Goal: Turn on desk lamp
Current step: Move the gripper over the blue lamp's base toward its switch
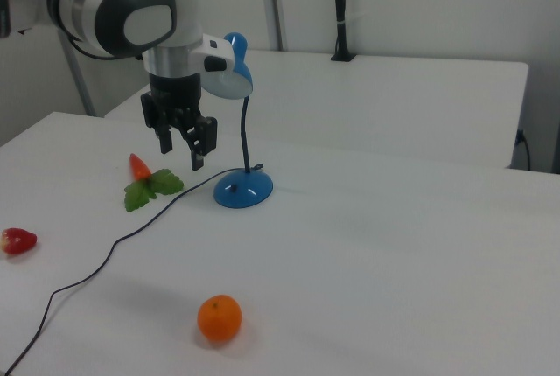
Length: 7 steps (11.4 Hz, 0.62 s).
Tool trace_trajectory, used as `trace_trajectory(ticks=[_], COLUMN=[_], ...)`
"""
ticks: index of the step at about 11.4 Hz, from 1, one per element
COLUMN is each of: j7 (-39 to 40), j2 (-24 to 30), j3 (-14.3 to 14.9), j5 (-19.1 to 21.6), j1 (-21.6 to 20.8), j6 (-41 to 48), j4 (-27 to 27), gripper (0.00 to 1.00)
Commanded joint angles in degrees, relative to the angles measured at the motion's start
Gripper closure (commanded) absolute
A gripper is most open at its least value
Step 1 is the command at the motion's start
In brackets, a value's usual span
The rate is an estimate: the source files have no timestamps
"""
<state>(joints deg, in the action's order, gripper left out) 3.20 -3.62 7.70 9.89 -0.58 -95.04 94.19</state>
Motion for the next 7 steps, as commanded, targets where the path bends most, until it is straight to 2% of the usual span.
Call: trace_trajectory(ticks=[1,2,4,7], j7=[1.5,1.5,5.6,6.1], j2=[-2.9,-3.1,-3.7,-7.9], j3=[0.0,-0.1,-0.3,-0.5], j5=[0.4,0.4,0.4,0.3], j1=[-0.4,-0.4,-0.5,-2.8], j6=[-1.9,-3.1,-5.2,-14.8], j4=[-2.8,-2.8,-2.6,-2.4], gripper=[0.86,0.99,1.00,1.00])
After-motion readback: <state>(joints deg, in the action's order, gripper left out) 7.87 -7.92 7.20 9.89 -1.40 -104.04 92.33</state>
